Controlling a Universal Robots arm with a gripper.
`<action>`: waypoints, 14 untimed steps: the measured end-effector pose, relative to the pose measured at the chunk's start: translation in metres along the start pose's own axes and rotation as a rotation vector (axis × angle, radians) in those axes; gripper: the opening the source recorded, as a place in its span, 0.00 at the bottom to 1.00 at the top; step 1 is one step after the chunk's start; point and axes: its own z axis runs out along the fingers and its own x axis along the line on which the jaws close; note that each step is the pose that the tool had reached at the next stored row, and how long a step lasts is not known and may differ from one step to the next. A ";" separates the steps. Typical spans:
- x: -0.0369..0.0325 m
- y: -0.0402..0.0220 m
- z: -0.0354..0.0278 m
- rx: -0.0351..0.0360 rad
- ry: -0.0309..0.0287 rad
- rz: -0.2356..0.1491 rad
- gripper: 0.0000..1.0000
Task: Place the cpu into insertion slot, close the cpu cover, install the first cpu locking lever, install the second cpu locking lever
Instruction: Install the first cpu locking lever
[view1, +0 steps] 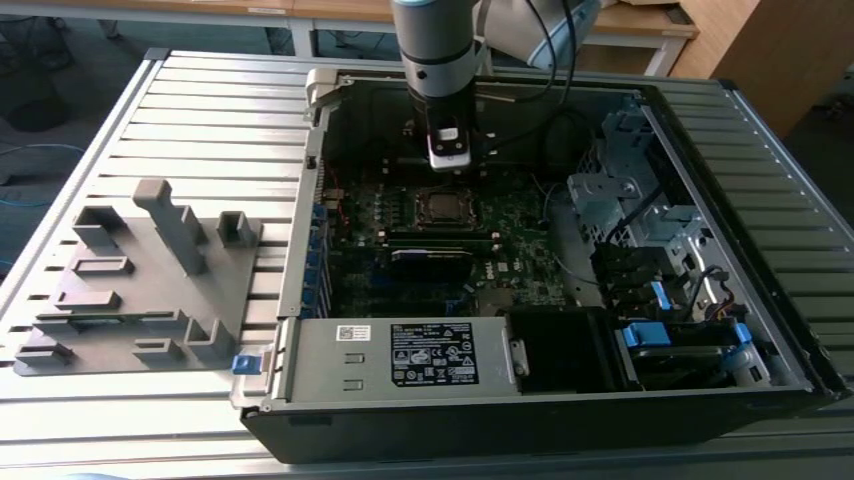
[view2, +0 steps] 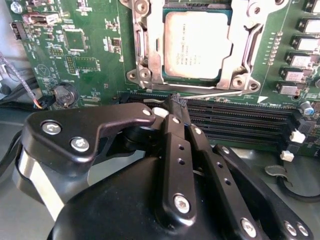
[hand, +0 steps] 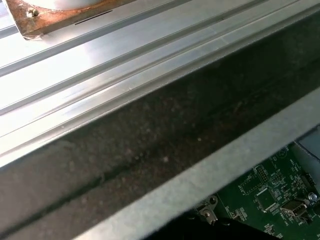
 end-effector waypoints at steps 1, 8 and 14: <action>0.0000 -0.0001 0.0002 0.0000 -0.0001 0.000 0.11; -0.0007 0.0022 0.0010 -0.0001 -0.0003 0.000 0.11; -0.0006 0.0026 0.0014 -0.0011 -0.0014 0.000 0.11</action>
